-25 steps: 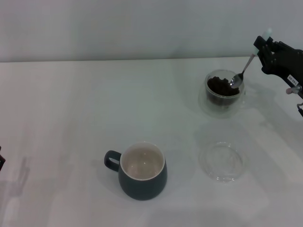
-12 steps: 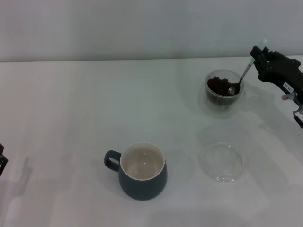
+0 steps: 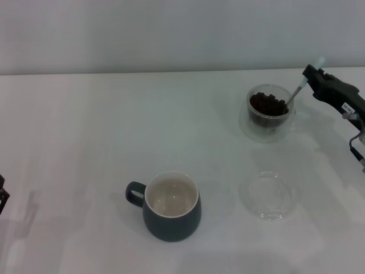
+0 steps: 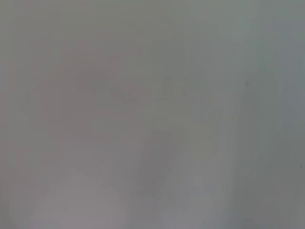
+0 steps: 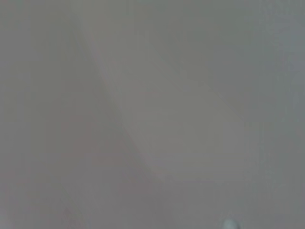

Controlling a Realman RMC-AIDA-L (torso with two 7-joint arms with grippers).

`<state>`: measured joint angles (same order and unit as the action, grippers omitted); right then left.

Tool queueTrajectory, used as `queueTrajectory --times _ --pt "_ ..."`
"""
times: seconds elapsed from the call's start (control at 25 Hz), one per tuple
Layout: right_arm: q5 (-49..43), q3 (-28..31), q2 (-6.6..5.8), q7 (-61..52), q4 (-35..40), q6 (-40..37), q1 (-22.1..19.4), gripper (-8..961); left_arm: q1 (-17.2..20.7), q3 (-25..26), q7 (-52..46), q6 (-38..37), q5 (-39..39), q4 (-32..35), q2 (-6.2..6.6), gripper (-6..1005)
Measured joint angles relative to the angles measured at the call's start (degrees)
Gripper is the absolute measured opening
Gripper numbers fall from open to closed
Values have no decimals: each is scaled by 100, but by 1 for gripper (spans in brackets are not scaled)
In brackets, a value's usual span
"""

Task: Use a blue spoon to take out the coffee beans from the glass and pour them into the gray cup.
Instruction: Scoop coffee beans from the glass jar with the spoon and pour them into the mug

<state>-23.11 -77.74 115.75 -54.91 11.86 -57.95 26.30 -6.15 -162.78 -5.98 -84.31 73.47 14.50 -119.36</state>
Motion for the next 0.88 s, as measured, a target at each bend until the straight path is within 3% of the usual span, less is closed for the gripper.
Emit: queueTrajectory --times 0.24,0.88 --pt "1 -18 6 -690 30 433 39 143 8 0 0 -32 -7 9 2 880" --pt "365 2 -2 -2164 8 496 44 143 -27 0 0 1 -6 -72 9 879"
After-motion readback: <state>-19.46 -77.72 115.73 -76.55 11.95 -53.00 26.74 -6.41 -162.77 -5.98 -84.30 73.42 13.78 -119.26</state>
